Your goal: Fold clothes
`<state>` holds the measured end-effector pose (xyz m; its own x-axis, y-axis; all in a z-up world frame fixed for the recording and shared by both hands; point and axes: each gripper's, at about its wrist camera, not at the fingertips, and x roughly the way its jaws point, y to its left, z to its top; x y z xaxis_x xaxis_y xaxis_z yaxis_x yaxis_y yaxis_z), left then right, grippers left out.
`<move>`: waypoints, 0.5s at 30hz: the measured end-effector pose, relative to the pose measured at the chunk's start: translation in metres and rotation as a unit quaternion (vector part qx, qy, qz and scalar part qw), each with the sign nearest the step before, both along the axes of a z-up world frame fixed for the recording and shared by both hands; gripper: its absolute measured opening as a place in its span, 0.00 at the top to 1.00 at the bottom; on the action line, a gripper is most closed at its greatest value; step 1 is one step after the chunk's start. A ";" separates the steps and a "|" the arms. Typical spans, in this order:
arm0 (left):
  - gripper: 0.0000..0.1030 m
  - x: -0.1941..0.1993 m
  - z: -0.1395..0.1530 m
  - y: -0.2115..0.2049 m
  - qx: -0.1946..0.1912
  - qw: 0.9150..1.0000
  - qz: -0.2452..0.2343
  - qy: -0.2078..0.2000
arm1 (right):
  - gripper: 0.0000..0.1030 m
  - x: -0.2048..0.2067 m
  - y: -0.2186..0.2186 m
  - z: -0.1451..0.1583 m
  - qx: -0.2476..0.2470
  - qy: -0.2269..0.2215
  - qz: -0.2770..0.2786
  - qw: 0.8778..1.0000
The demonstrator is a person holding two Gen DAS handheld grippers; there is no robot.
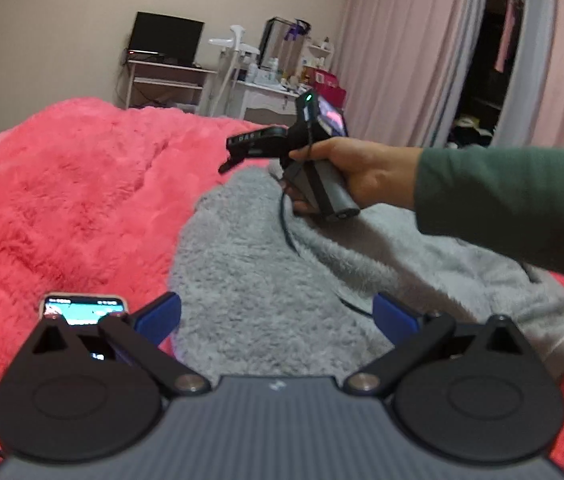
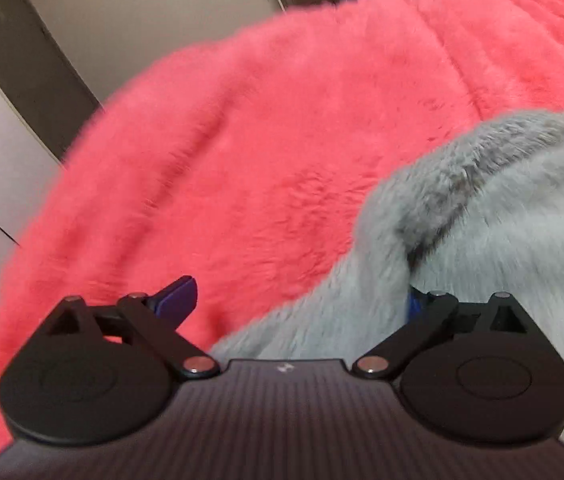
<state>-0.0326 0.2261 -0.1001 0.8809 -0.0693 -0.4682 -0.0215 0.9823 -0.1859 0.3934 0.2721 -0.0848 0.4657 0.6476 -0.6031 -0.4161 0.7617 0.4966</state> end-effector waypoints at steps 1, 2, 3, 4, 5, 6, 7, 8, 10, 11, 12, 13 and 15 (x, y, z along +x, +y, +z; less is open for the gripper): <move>0.00 -0.001 0.000 -0.004 0.013 1.000 -0.005 -0.002 | 0.04 -0.029 -0.024 0.021 0.033 -0.024 -0.001 0.999; 0.00 -0.001 0.000 -0.008 0.024 1.000 -0.010 0.001 | 0.04 -0.058 -0.048 0.040 0.059 -0.045 -0.002 0.997; 0.00 -0.001 0.000 -0.012 0.031 0.999 -0.014 0.004 | 0.04 -0.087 -0.073 0.055 0.063 -0.056 -0.001 0.996; 0.00 -0.001 0.000 -0.015 0.039 0.999 -0.018 0.008 | 0.04 -0.116 -0.097 0.070 0.067 -0.067 0.000 0.996; 0.00 0.001 0.000 -0.019 0.046 0.998 -0.024 0.020 | 0.04 -0.145 -0.122 0.084 0.071 -0.077 0.000 0.994; 0.00 0.002 0.000 -0.022 0.051 0.998 -0.026 0.029 | 0.04 -0.173 -0.145 0.096 0.070 -0.084 -0.001 0.994; 0.00 0.006 -0.003 -0.029 0.064 0.996 -0.030 0.055 | 0.04 -0.197 -0.161 0.096 0.045 -0.071 -0.009 0.996; 0.00 0.010 -0.008 -0.036 0.078 0.992 -0.035 0.088 | 0.04 -0.222 -0.178 0.090 0.008 -0.041 -0.019 0.999; 0.00 0.019 -0.020 -0.048 0.105 0.981 -0.046 0.155 | 0.04 -0.264 -0.208 0.070 -0.041 0.028 -0.026 0.998; 0.00 0.022 -0.027 -0.057 0.127 0.973 -0.048 0.184 | 0.04 -0.282 -0.224 0.049 -0.041 0.073 -0.024 0.996; 0.00 0.021 -0.030 -0.065 0.149 0.969 -0.049 0.192 | 0.04 -0.297 -0.239 0.030 -0.041 0.112 -0.022 0.993; 0.00 0.020 -0.029 -0.070 0.163 0.966 -0.050 0.192 | 0.04 -0.304 -0.246 0.017 -0.039 0.133 -0.021 0.990; 0.00 0.015 -0.022 -0.073 0.170 0.967 -0.046 0.186 | 0.06 -0.320 -0.258 0.000 -0.036 0.161 -0.021 0.986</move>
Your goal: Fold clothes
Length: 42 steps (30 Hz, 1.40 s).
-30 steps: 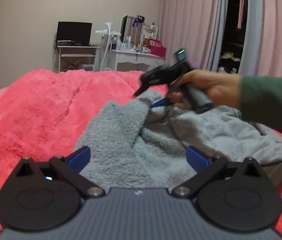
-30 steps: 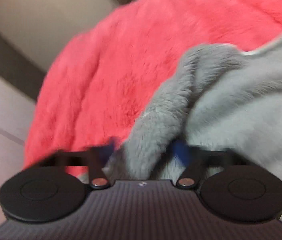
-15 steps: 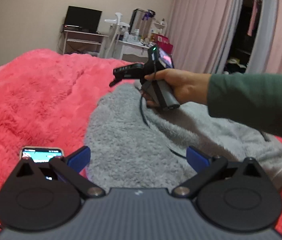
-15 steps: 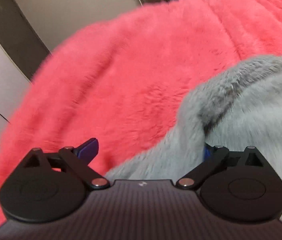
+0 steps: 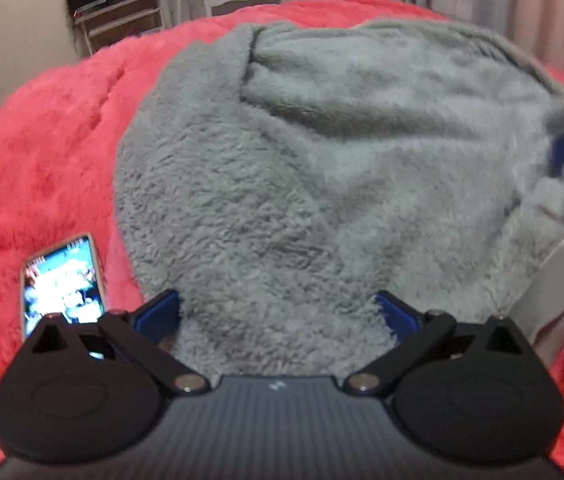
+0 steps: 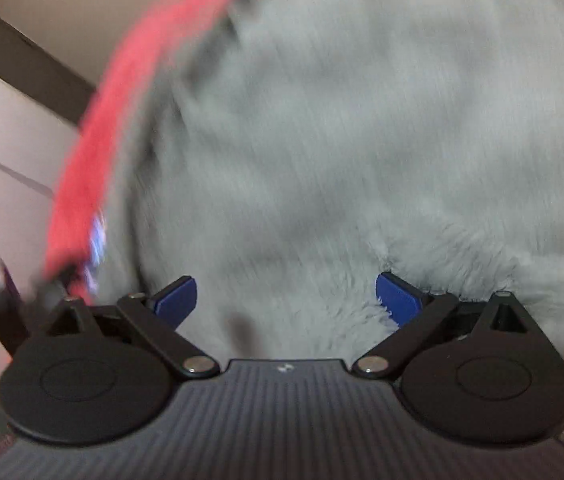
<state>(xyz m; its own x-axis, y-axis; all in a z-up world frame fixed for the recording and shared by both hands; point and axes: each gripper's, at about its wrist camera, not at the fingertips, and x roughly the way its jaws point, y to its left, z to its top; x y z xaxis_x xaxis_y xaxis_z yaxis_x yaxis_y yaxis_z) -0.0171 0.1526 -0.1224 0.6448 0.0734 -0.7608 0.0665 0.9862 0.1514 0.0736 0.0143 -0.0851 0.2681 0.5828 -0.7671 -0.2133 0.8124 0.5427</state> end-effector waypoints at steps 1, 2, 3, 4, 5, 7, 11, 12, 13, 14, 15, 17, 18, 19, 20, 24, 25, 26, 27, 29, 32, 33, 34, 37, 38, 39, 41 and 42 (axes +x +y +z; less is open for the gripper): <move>0.00 -0.003 0.005 -0.001 0.000 1.000 0.002 -0.006 | 0.06 -0.011 -0.001 0.020 0.003 -0.033 -0.003 0.999; 0.00 -0.007 0.013 -0.002 -0.003 1.000 0.005 -0.010 | 0.06 -0.023 -0.002 0.041 0.005 -0.065 -0.007 0.998; 0.00 -0.011 0.022 -0.002 -0.006 1.000 0.007 -0.015 | 0.06 -0.034 -0.003 0.061 0.008 -0.098 -0.010 0.995; 0.00 -0.021 0.042 -0.002 -0.026 0.999 0.009 -0.026 | 0.06 -0.046 -0.004 0.081 0.011 -0.130 -0.013 0.991; 0.00 -0.028 0.055 -0.003 -0.040 0.999 0.012 -0.034 | 0.06 -0.056 -0.008 0.099 0.016 -0.159 -0.017 0.987; 0.00 -0.044 0.089 -0.003 -0.069 0.996 0.024 -0.058 | 0.05 -0.069 -0.037 0.124 0.049 -0.194 -0.036 0.979; 0.00 -0.060 0.158 -0.011 -0.107 0.987 0.054 -0.104 | 0.04 -0.103 -0.083 0.155 0.096 -0.243 -0.082 0.962; 0.00 -0.060 0.166 -0.013 -0.109 0.987 0.057 -0.106 | 0.04 -0.113 -0.094 0.158 0.100 -0.248 -0.092 0.959; 0.00 -0.062 0.188 -0.020 -0.115 0.985 0.062 -0.112 | 0.04 -0.123 -0.103 0.160 0.103 -0.250 -0.102 0.957; 0.00 -0.066 0.206 -0.026 -0.124 0.983 0.057 -0.122 | 0.04 -0.134 -0.107 0.156 0.110 -0.247 -0.109 0.957; 0.00 -0.069 0.218 -0.032 -0.126 0.982 0.053 -0.131 | 0.04 -0.145 -0.111 0.151 0.116 -0.243 -0.117 0.956; 0.00 -0.076 0.241 -0.044 -0.131 0.979 0.044 -0.149 | 0.04 -0.158 -0.112 0.140 0.121 -0.240 -0.127 0.955; 0.00 -0.082 0.255 -0.056 -0.118 0.979 0.049 -0.160 | 0.04 -0.171 -0.116 0.133 0.117 -0.239 -0.137 0.954; 0.00 -0.087 0.264 -0.069 -0.101 0.979 0.055 -0.169 | 0.04 -0.183 -0.121 0.126 0.114 -0.239 -0.148 0.953; 0.00 -0.092 0.273 -0.083 -0.084 0.979 0.060 -0.178 | 0.04 -0.193 -0.127 0.120 0.112 -0.237 -0.161 0.951; 0.00 -0.120 0.279 -0.122 -0.092 0.974 0.048 -0.201 | 0.04 -0.213 -0.150 0.101 0.134 -0.241 -0.174 0.945; 0.00 -0.127 0.278 -0.128 -0.108 0.972 0.046 -0.202 | 0.04 -0.217 -0.156 0.100 0.137 -0.246 -0.179 0.943; 0.00 -0.134 0.276 -0.135 -0.124 0.971 0.044 -0.202 | 0.04 -0.219 -0.159 0.102 0.134 -0.250 -0.186 0.941; 0.00 -0.138 0.274 -0.139 -0.132 0.970 0.045 -0.201 | 0.04 -0.221 -0.162 0.104 0.131 -0.253 -0.193 0.939; 0.00 -0.145 0.267 -0.159 -0.140 0.974 0.038 -0.175 | 0.04 -0.224 -0.167 0.110 0.121 -0.263 -0.206 0.935; 0.00 -0.144 0.264 -0.182 -0.106 0.984 0.022 -0.139 | 0.04 -0.232 -0.173 0.122 0.113 -0.278 -0.208 0.931; 0.00 -0.144 0.264 -0.189 -0.092 0.986 0.024 -0.134 | 0.04 -0.234 -0.176 0.124 0.113 -0.284 -0.207 0.929; 0.00 -0.144 0.265 -0.195 -0.077 0.988 0.028 -0.134 | 0.04 -0.237 -0.179 0.126 0.111 -0.289 -0.207 0.928; 0.00 -0.146 0.270 -0.211 -0.039 0.988 0.043 -0.145 | 0.04 -0.245 -0.190 0.133 0.098 -0.306 -0.215 0.922; 0.00 -0.146 0.271 -0.216 -0.028 0.987 0.049 -0.147 | 0.04 -0.247 -0.195 0.134 0.096 -0.308 -0.218 0.921; 0.00 -0.145 0.273 -0.221 -0.023 0.988 0.051 -0.147 | 0.04 -0.248 -0.200 0.135 0.095 -0.311 -0.220 0.920; 0.00 -0.143 0.277 -0.229 -0.016 0.988 0.050 -0.146 | 0.04 -0.250 -0.209 0.137 0.098 -0.315 -0.225 0.917; 0.00 -0.147 0.280 -0.233 -0.015 0.988 0.049 -0.147 | 0.04 -0.252 -0.215 0.138 0.098 -0.318 -0.229 0.915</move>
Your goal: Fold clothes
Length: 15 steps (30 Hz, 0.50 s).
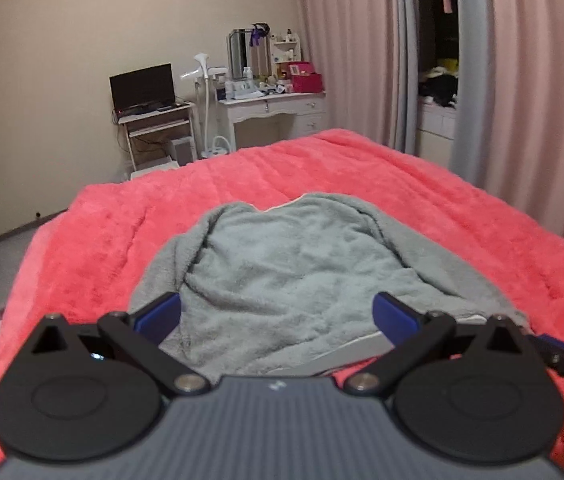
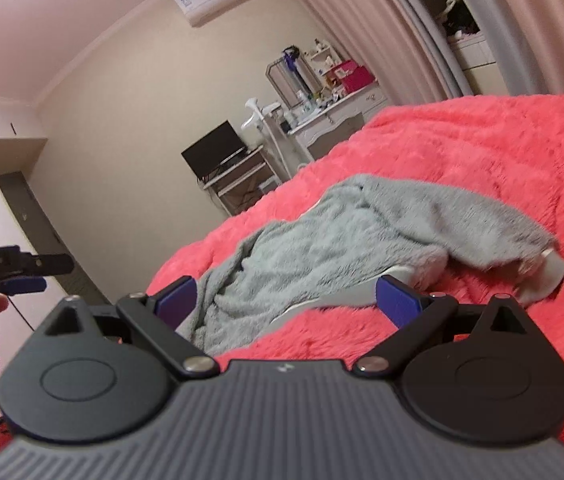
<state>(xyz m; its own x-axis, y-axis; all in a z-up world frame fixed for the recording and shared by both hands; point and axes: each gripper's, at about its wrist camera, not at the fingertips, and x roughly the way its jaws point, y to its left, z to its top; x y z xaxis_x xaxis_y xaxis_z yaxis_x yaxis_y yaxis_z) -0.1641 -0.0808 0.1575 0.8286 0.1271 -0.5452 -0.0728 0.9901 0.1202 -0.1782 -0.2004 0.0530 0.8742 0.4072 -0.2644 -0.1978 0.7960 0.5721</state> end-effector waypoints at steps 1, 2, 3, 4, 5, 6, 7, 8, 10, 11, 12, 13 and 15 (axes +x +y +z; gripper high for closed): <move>0.00 -0.002 0.002 -0.005 0.001 1.000 0.000 -0.002 | 0.04 -0.001 -0.004 0.001 -0.002 0.000 -0.005 1.000; 0.00 -0.004 0.002 -0.010 0.003 1.000 0.002 -0.002 | 0.04 -0.002 -0.007 0.001 -0.006 0.002 -0.014 1.000; 0.00 -0.005 0.003 -0.013 0.007 1.000 0.002 -0.002 | 0.04 -0.002 -0.011 0.001 -0.010 0.004 -0.023 1.000; 0.00 -0.005 0.002 -0.016 0.012 1.000 0.001 -0.002 | 0.04 -0.002 -0.014 0.001 -0.014 0.008 -0.034 0.999; 0.00 -0.005 0.003 -0.020 0.015 1.000 0.000 0.000 | 0.04 -0.002 -0.017 0.000 -0.016 0.012 -0.040 0.999; 0.00 -0.005 0.003 -0.023 0.018 1.000 0.000 0.002 | 0.04 -0.002 -0.020 -0.001 -0.018 0.016 -0.046 0.999; 0.00 -0.004 0.003 -0.026 0.021 1.000 0.000 0.004 | 0.04 -0.001 -0.022 -0.002 -0.020 0.019 -0.051 0.998; 0.00 -0.004 0.003 -0.027 0.017 1.000 0.000 0.006 | 0.04 0.000 -0.024 -0.003 -0.021 0.023 -0.054 0.998; 0.00 -0.001 0.003 -0.029 0.007 1.000 0.001 0.013 | 0.04 0.002 -0.027 -0.005 -0.024 0.034 -0.061 0.997; 0.00 0.001 0.003 -0.030 0.004 1.000 0.000 0.018 | 0.04 0.004 -0.028 -0.006 -0.026 0.041 -0.065 0.997; 0.00 0.004 0.003 -0.031 0.001 1.000 0.000 0.025 | 0.04 0.006 -0.031 -0.008 -0.025 0.048 -0.068 0.996; 0.00 0.007 0.003 -0.030 0.001 1.000 -0.001 0.029 | 0.04 0.006 -0.034 -0.009 -0.020 0.050 -0.066 0.996; 0.00 0.012 0.007 -0.032 0.008 0.999 -0.001 0.036 | 0.04 0.007 -0.041 -0.010 -0.005 0.056 -0.061 0.997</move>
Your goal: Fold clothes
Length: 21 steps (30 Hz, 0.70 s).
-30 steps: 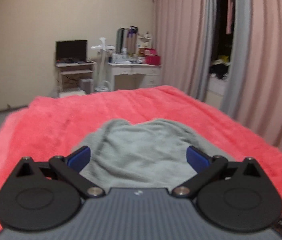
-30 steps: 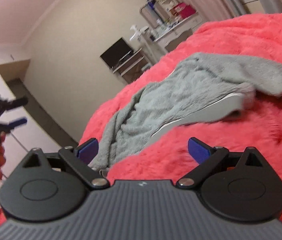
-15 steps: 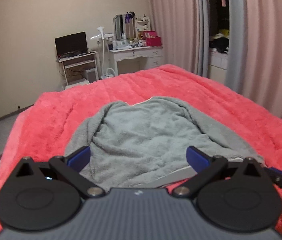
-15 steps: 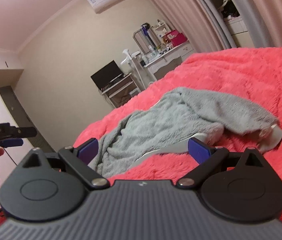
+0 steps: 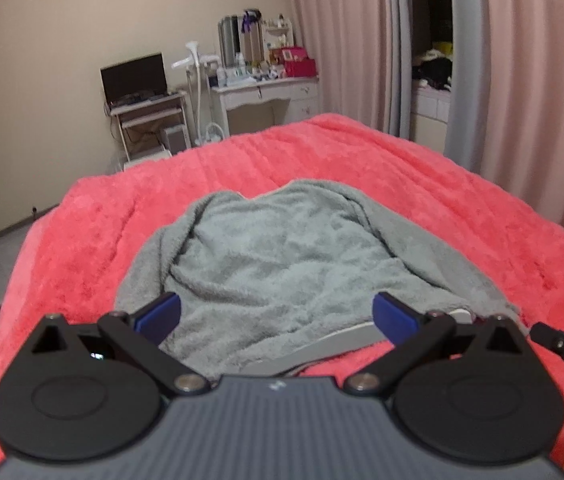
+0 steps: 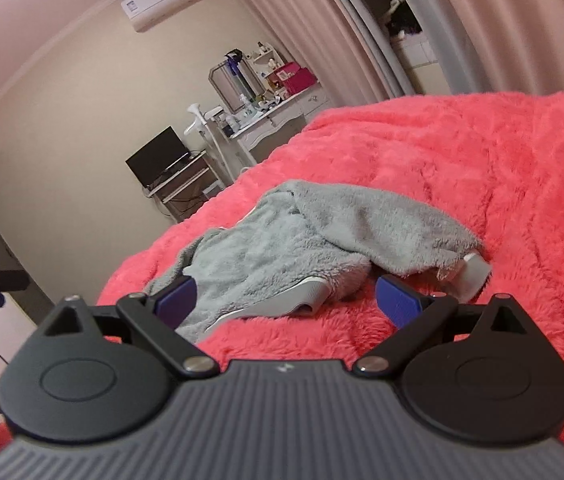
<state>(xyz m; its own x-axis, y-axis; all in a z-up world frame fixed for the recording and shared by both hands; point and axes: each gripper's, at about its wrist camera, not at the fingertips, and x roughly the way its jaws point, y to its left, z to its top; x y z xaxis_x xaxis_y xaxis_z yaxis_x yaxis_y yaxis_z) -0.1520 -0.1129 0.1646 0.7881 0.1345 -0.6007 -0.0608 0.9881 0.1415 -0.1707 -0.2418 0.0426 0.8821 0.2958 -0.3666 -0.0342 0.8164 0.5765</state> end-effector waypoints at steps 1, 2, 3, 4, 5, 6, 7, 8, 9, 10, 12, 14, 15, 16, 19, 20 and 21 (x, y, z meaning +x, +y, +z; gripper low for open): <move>0.00 0.003 0.001 0.000 0.004 1.000 -0.001 0.004 | 0.04 0.000 -0.003 0.000 0.003 0.001 -0.002 1.000; 0.00 0.006 0.005 -0.001 0.012 1.000 -0.006 0.013 | 0.04 0.000 -0.006 -0.001 0.002 0.002 -0.005 1.000; 0.00 0.008 0.009 -0.003 0.013 1.000 -0.014 0.021 | 0.04 0.000 -0.009 -0.002 0.002 0.004 -0.009 1.000; 0.00 0.009 0.012 -0.003 0.013 0.999 -0.018 0.027 | 0.04 0.000 -0.012 -0.002 0.002 0.005 -0.012 1.000; 0.00 0.012 0.017 -0.004 0.010 0.999 -0.023 0.036 | 0.04 0.000 -0.015 -0.003 0.002 0.007 -0.015 1.000; 0.00 0.015 0.021 -0.005 0.006 0.999 -0.027 0.045 | 0.04 0.000 -0.016 -0.004 0.004 0.009 -0.017 1.000; 0.00 0.017 0.025 -0.006 0.003 0.998 -0.027 0.049 | 0.04 0.000 -0.018 -0.005 0.005 0.012 -0.019 1.000; 0.00 0.018 0.029 -0.007 -0.001 0.998 -0.028 0.053 | 0.04 0.000 -0.020 -0.006 0.006 0.014 -0.020 1.000; 0.00 0.019 0.033 -0.008 -0.001 0.998 -0.027 0.054 | 0.04 0.000 -0.021 -0.007 0.007 0.016 -0.022 1.000; 0.00 0.020 0.036 -0.008 -0.001 0.998 -0.026 0.053 | 0.04 0.000 -0.023 -0.007 0.008 0.017 -0.024 1.000; 0.00 0.020 0.039 -0.011 -0.001 0.998 -0.025 0.053 | 0.04 0.000 -0.028 -0.008 0.010 0.017 -0.026 0.999; 0.00 0.020 0.040 -0.014 0.002 0.998 -0.028 0.052 | 0.04 0.000 -0.034 -0.010 0.014 0.017 -0.031 0.999; 0.00 0.020 0.040 -0.015 0.003 0.998 -0.030 0.051 | 0.04 0.000 -0.036 -0.010 0.017 0.016 -0.034 0.999; 0.00 0.021 0.040 -0.016 0.007 0.998 -0.025 0.053 | 0.04 0.000 -0.038 -0.011 0.020 0.016 -0.036 0.999; 0.00 0.023 0.036 -0.019 -0.001 0.998 -0.012 0.060 | 0.04 -0.001 -0.041 -0.012 0.025 0.015 -0.042 0.999; 0.00 0.024 0.035 -0.019 -0.007 0.998 -0.010 0.061 | 0.04 0.000 -0.041 -0.013 0.026 0.015 -0.043 0.999; 0.00 0.024 0.035 -0.017 -0.019 0.998 -0.010 0.058 | 0.04 0.000 -0.041 -0.013 0.026 0.015 -0.042 0.999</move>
